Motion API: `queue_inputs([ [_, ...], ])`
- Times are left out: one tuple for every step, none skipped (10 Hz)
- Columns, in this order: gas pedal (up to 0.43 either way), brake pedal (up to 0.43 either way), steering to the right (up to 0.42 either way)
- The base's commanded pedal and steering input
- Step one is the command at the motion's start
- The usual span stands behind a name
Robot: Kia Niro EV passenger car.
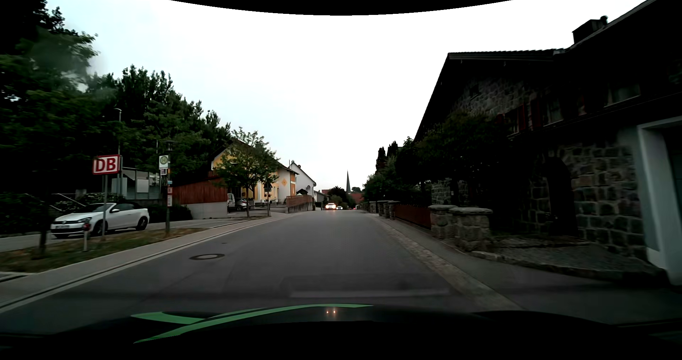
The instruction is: Follow the waypoints while adhering to traffic rules and regulations
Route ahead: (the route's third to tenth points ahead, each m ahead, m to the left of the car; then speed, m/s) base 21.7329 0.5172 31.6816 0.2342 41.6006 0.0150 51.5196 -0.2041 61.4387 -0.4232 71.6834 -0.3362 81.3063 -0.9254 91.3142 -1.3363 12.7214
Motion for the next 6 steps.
queue_inputs([
  [0.087, 0.000, 0.005],
  [0.087, 0.000, 0.005],
  [0.079, 0.000, 0.005],
  [0.079, 0.000, 0.005],
  [0.079, 0.000, 0.005],
  [0.079, 0.000, 0.005],
])
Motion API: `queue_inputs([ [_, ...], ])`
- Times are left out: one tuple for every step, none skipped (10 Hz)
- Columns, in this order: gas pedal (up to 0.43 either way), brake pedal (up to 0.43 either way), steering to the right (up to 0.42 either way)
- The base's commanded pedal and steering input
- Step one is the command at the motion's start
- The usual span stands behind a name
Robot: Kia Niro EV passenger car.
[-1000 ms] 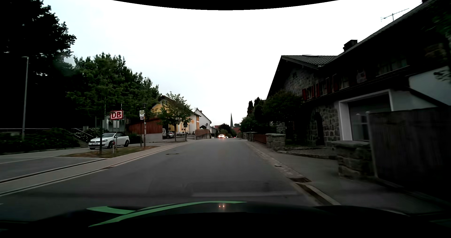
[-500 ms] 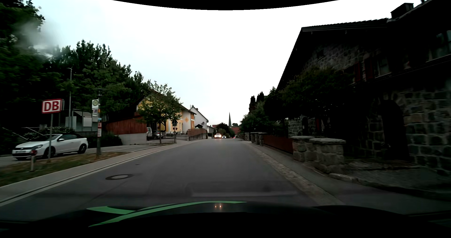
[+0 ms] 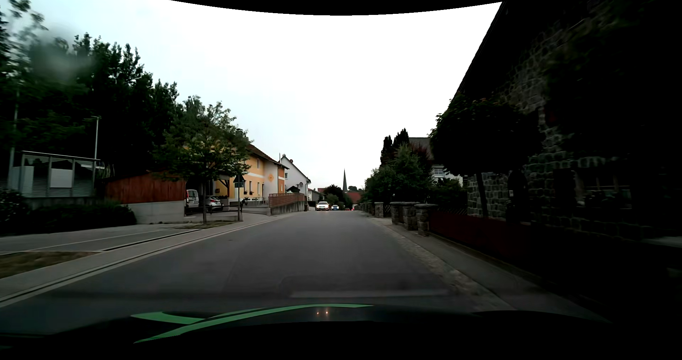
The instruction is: Follow the waypoints while adhering to traffic rules and regulations
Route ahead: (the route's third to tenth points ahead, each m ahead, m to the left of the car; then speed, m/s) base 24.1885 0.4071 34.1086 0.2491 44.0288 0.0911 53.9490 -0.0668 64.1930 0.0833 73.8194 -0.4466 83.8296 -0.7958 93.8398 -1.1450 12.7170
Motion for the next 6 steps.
queue_inputs([
  [0.067, 0.000, 0.005],
  [0.059, 0.000, 0.005],
  [0.059, 0.000, 0.005],
  [0.047, 0.000, 0.005],
  [0.039, 0.000, 0.005],
  [0.039, 0.000, 0.005],
])
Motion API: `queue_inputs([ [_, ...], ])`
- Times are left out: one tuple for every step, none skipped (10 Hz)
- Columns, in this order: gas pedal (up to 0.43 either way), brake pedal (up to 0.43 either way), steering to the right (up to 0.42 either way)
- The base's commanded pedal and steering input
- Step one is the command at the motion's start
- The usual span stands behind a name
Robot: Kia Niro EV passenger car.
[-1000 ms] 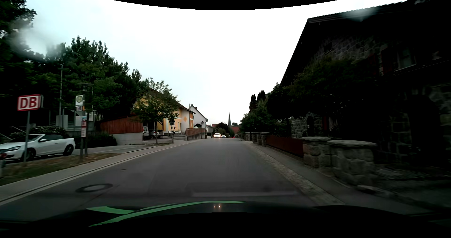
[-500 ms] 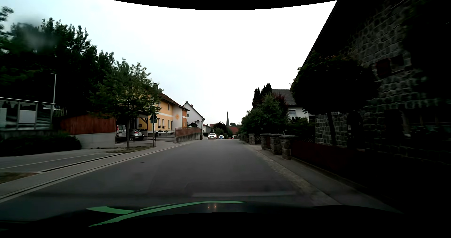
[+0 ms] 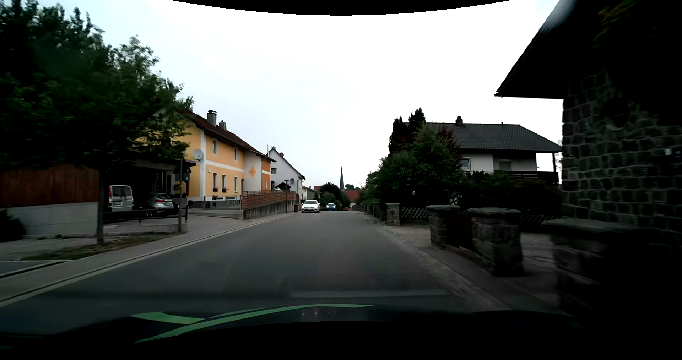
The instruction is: Follow the waypoints while adhering to traffic rules and regulations
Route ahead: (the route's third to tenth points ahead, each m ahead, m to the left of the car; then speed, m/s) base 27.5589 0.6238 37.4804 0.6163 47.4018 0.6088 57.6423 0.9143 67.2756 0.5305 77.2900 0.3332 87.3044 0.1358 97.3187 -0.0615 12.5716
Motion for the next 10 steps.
queue_inputs([
  [0.039, 0.000, 0.005],
  [0.028, 0.000, 0.005],
  [0.028, 0.000, 0.004],
  [0.028, 0.000, 0.004],
  [0.028, 0.000, 0.004],
  [0.028, 0.000, 0.003],
  [0.028, 0.000, 0.003],
  [0.028, 0.000, 0.002],
  [0.028, 0.000, 0.002],
  [0.028, 0.000, 0.001],
])
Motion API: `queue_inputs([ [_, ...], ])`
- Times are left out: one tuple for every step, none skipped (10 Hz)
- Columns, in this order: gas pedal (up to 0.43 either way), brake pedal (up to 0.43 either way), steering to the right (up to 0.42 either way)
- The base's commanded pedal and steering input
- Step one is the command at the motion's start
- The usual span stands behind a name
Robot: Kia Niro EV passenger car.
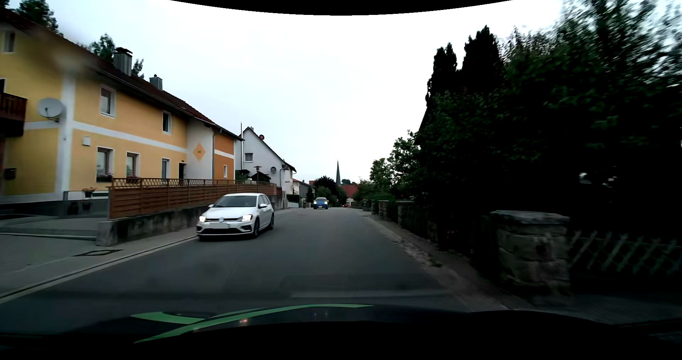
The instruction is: Follow the waypoints while adhering to traffic rules and regulations
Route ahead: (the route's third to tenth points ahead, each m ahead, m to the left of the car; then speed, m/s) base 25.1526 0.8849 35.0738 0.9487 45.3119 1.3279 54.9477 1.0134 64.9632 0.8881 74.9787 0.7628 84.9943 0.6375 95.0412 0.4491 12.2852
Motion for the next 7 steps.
queue_inputs([
  [0.028, 0.000, -0.001],
  [0.028, 0.000, -0.002],
  [0.028, 0.000, -0.002],
  [0.028, 0.000, -0.001],
  [0.028, 0.000, 0.001],
  [0.028, 0.000, 0.002],
  [0.028, 0.000, 0.003],
])
